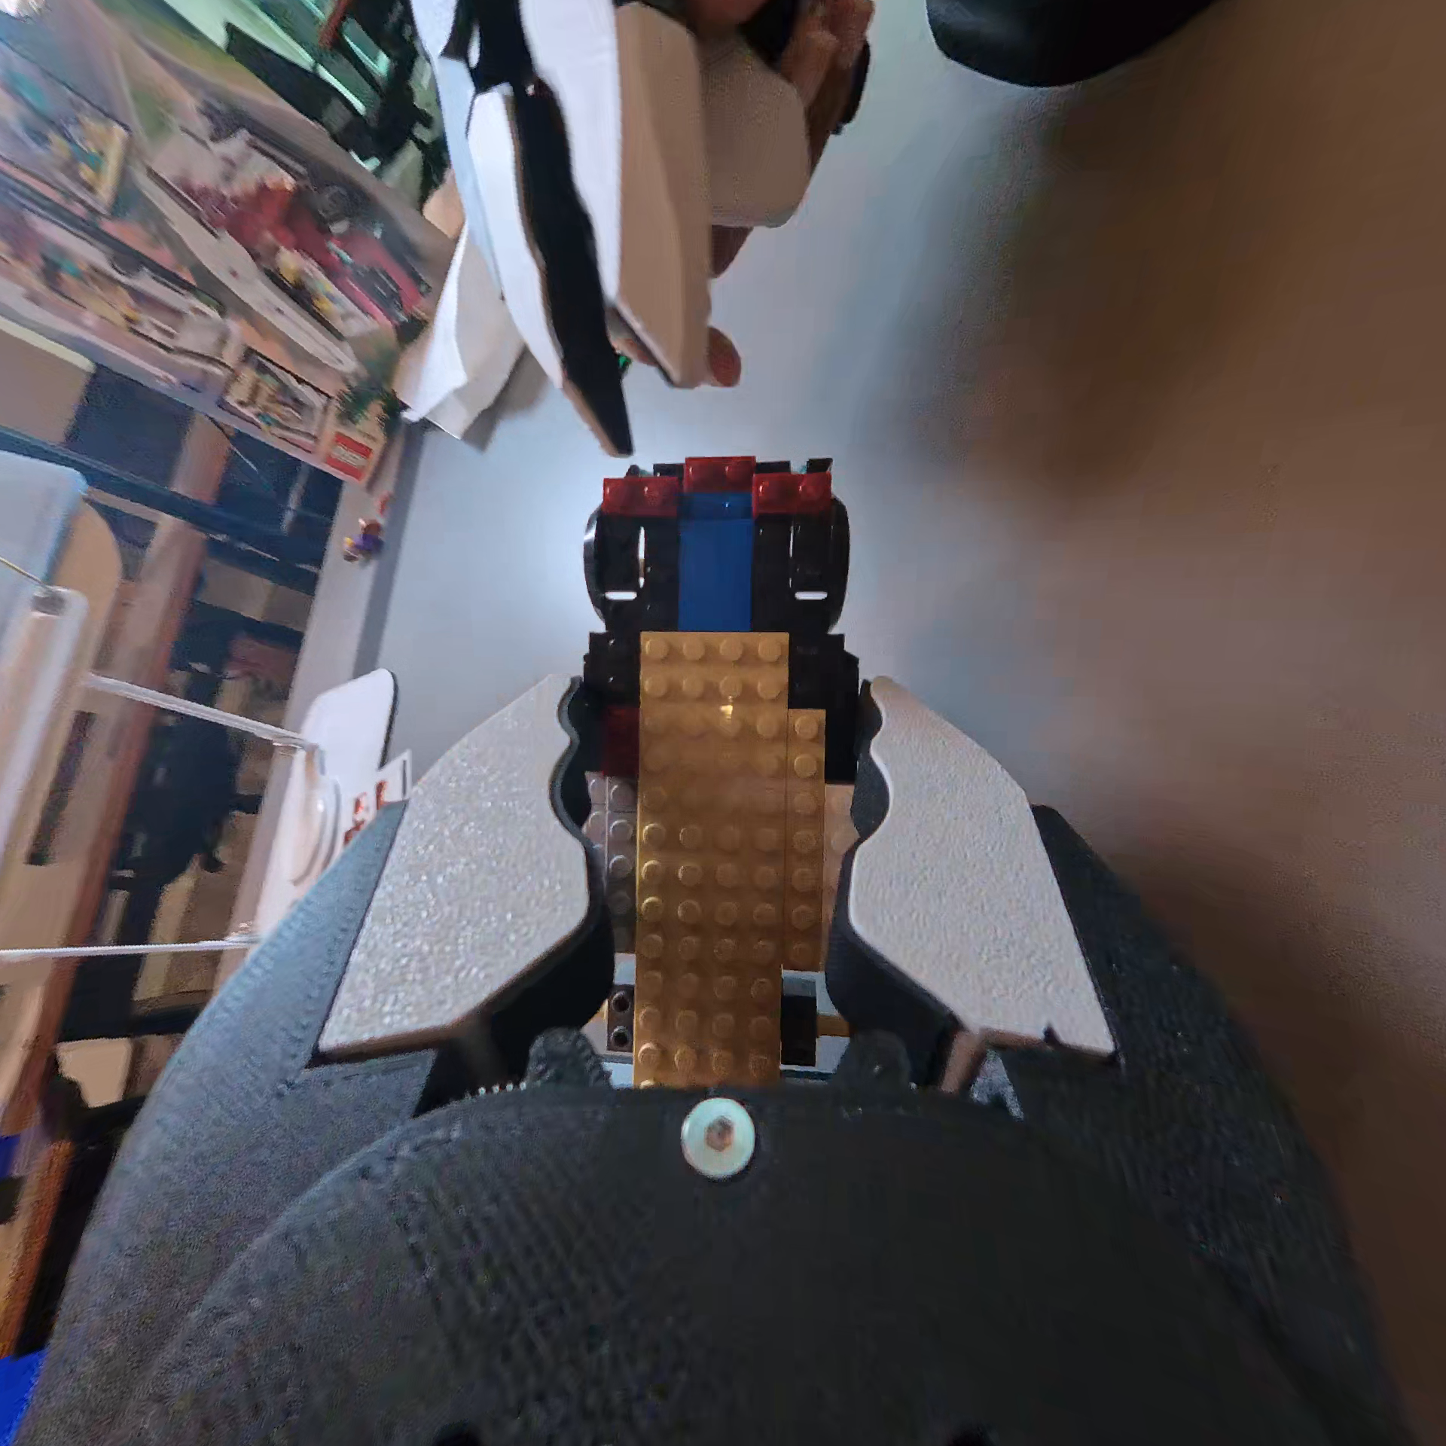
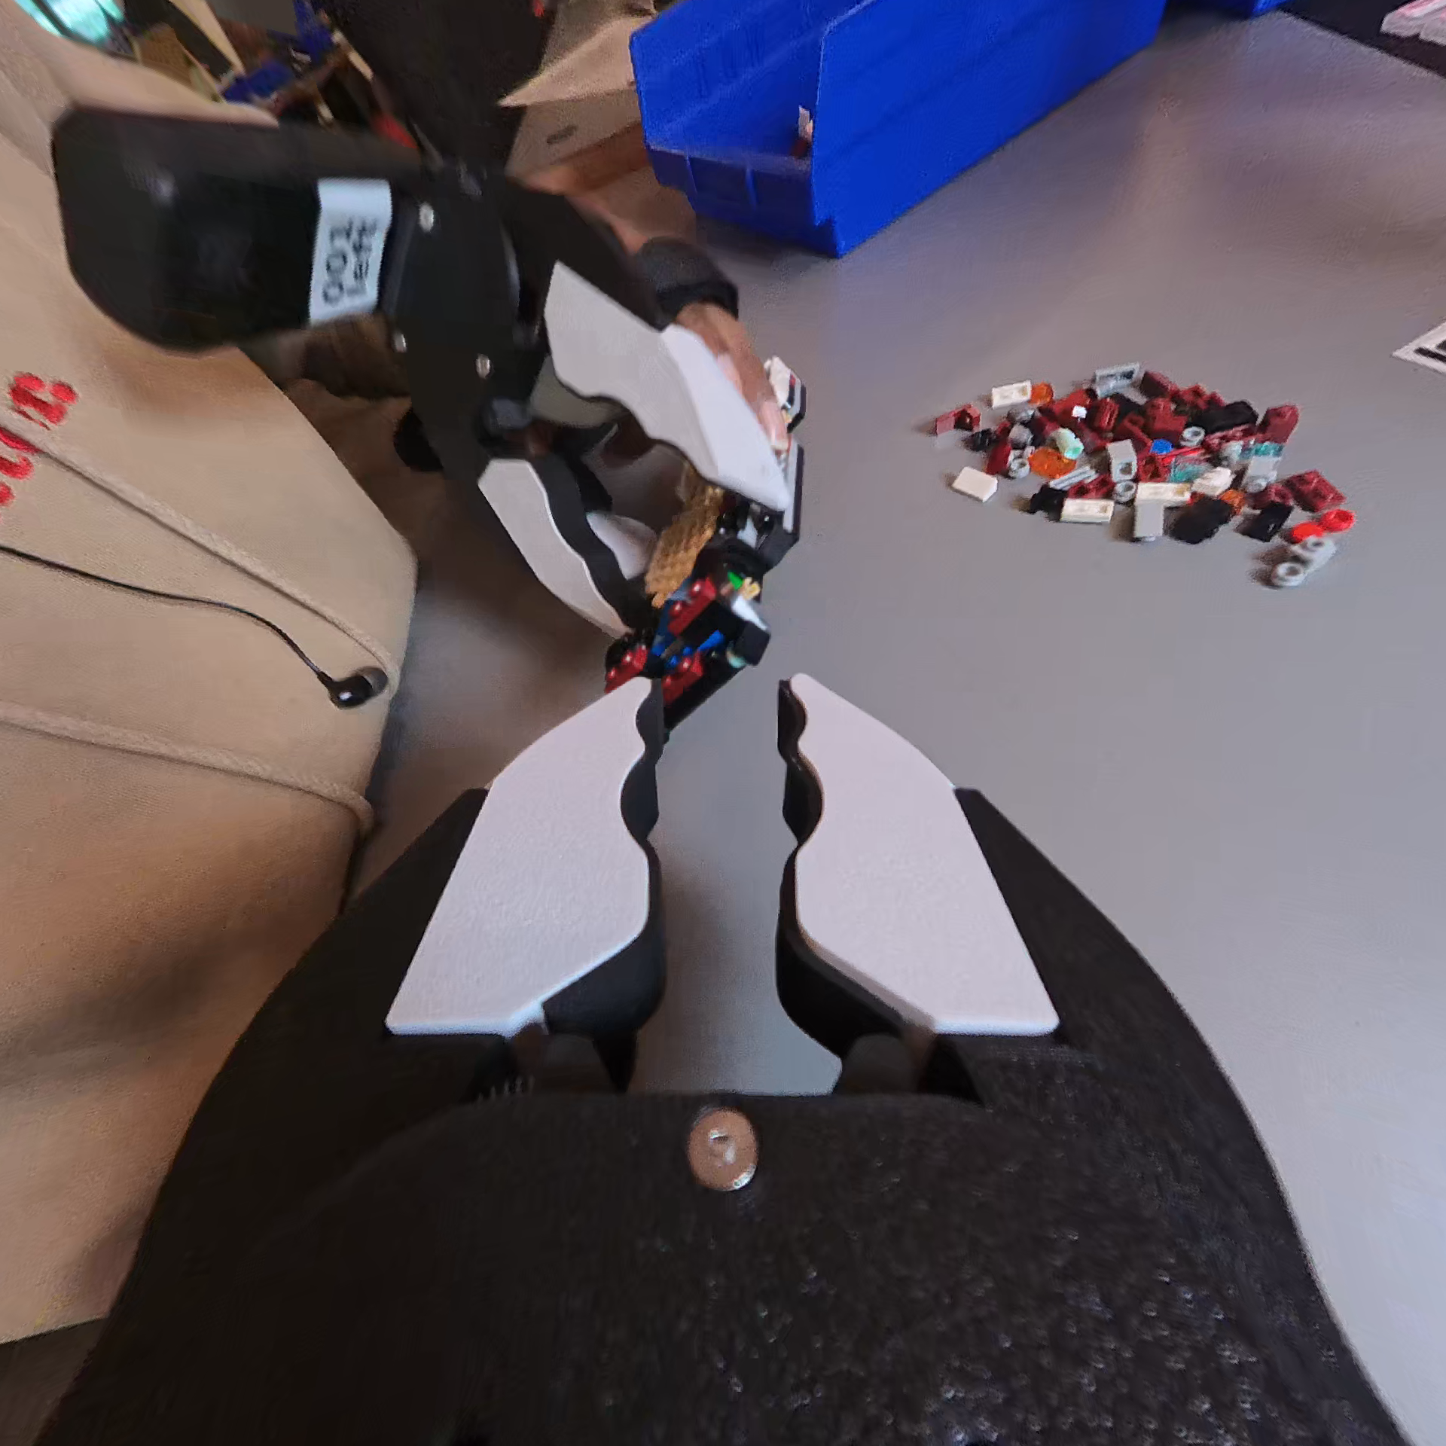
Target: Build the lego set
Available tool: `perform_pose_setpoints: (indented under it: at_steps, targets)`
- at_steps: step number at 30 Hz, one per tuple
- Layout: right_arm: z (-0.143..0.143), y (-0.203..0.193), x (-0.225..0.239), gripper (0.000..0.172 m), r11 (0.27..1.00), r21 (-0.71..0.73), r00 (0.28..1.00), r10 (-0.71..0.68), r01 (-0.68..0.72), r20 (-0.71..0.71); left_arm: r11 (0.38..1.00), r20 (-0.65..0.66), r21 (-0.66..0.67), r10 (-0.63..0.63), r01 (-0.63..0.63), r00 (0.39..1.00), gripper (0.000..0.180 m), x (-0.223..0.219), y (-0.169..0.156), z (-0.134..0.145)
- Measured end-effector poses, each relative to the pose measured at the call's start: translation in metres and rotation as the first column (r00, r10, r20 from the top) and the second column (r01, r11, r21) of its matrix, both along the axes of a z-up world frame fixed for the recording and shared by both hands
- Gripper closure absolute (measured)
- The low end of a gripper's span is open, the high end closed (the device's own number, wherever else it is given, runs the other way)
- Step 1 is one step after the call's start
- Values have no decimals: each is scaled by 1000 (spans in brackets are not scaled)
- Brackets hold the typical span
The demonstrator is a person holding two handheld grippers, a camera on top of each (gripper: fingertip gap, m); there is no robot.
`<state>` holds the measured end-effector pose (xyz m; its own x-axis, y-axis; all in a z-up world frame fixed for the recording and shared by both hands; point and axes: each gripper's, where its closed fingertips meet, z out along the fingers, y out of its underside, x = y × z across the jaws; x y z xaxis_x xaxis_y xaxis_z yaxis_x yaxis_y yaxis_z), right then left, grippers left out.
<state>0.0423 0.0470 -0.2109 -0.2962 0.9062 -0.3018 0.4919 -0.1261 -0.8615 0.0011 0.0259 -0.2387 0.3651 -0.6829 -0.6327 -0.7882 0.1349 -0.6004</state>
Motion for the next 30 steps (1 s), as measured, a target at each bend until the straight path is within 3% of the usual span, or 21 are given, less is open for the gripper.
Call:
perform_pose_setpoints:
  at_steps: [4,10,18,23,27,30]
  targets:
    - [5,2,-6,150,1000,-10,996,16,-15,84,992,-60,122,-18,25,998,115,3,-4,0]
    - [-4,-8,-8,156,998,-16,980,66,-64,187,988,-76,152,-31,42,997,115,4,-6,0]
    - [4,-10,-4,154,998,-62,995,-8,14,95,991,108,126,40,-54,993,115,-14,6,22]
    - [14,-19,-14,155,962,-249,992,-120,107,-36,989,213,115,71,-97,975,114,-21,11,38]
    - [32,-21,-23,155,852,-505,966,-230,140,-119,984,213,126,96,-125,972,115,-23,12,40]
    - [26,-20,-28,159,834,-510,950,-297,208,-98,982,216,123,116,-145,970,114,-25,13,41]
